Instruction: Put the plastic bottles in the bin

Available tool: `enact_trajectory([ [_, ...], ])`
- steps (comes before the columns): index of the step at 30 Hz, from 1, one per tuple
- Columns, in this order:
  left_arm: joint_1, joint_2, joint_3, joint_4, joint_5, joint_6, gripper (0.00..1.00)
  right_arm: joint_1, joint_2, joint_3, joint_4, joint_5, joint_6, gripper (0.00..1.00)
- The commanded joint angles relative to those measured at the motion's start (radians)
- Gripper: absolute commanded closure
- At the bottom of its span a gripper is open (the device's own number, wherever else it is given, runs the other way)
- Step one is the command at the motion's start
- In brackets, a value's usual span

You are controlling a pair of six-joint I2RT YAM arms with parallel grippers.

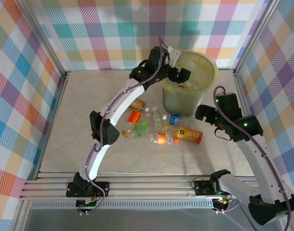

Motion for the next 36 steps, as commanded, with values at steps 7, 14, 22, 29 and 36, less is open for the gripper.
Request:
enact_trajectory([
  [7,-0.011,-0.125,0.041,-0.03,-0.098,0.007,0.0,-0.005,0.006,-0.129,0.053,-0.261,-0.152,0.0],
  [14,-0.011,-0.279,-0.06,-0.074,-0.145,-0.006,0.0,-0.005,0.072,-0.191,0.116,-0.298,-0.168,0.0],
  [22,-0.011,-0.664,-0.643,0.197,-0.254,-0.031,0.0,-0.005,0.141,-0.262,0.237,-0.347,-0.216,0.0],
  [29,-0.011,-0.96,-1.113,0.431,-0.385,-0.087,0.0,-0.014,0.198,-0.317,0.34,-0.35,-0.22,0.0],
  [36,-0.012,-1.166,-1.506,0.57,-0.336,-0.112,0.0,-0.026,0.233,-0.329,0.36,-0.339,-0.197,0.0],
])
